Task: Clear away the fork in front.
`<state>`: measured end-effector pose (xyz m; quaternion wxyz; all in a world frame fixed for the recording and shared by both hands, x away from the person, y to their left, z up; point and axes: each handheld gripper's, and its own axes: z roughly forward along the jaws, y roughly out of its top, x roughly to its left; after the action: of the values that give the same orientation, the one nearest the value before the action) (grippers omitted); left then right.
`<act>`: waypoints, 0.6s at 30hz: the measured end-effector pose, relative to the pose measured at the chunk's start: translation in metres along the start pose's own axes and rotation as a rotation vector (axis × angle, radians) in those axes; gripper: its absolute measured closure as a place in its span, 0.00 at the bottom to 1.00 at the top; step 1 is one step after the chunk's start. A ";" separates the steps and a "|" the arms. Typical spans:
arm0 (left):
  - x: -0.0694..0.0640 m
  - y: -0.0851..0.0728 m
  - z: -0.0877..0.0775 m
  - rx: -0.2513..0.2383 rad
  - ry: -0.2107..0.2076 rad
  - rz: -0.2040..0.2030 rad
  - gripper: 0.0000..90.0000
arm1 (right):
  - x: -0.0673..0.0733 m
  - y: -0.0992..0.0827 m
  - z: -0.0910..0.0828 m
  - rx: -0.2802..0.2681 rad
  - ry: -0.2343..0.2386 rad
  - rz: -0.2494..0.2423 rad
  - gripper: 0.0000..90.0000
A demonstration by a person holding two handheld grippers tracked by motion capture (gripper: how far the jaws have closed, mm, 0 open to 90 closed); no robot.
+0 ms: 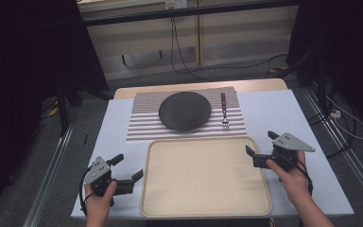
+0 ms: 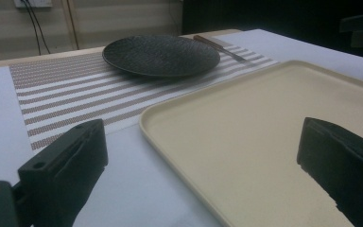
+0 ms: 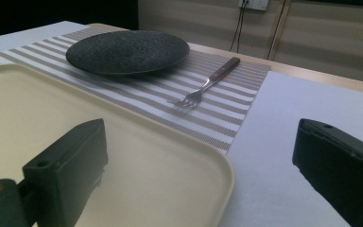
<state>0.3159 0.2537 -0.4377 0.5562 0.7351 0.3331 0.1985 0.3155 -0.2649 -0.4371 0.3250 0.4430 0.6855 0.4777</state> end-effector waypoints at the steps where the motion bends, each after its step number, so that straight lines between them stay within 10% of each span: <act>1: 0.000 0.000 0.000 0.000 -0.001 -0.002 0.03 | -0.001 0.002 0.003 0.003 -0.002 -0.001 0.04; 18: 0.004 0.000 -0.002 -0.005 -0.006 -0.008 0.03 | -0.008 0.029 0.059 0.053 -0.033 -0.004 0.05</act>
<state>0.3174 0.2577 -0.4379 0.5597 0.7330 0.3340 0.1947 0.3785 -0.2457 -0.4289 0.3254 0.4582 0.6933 0.4510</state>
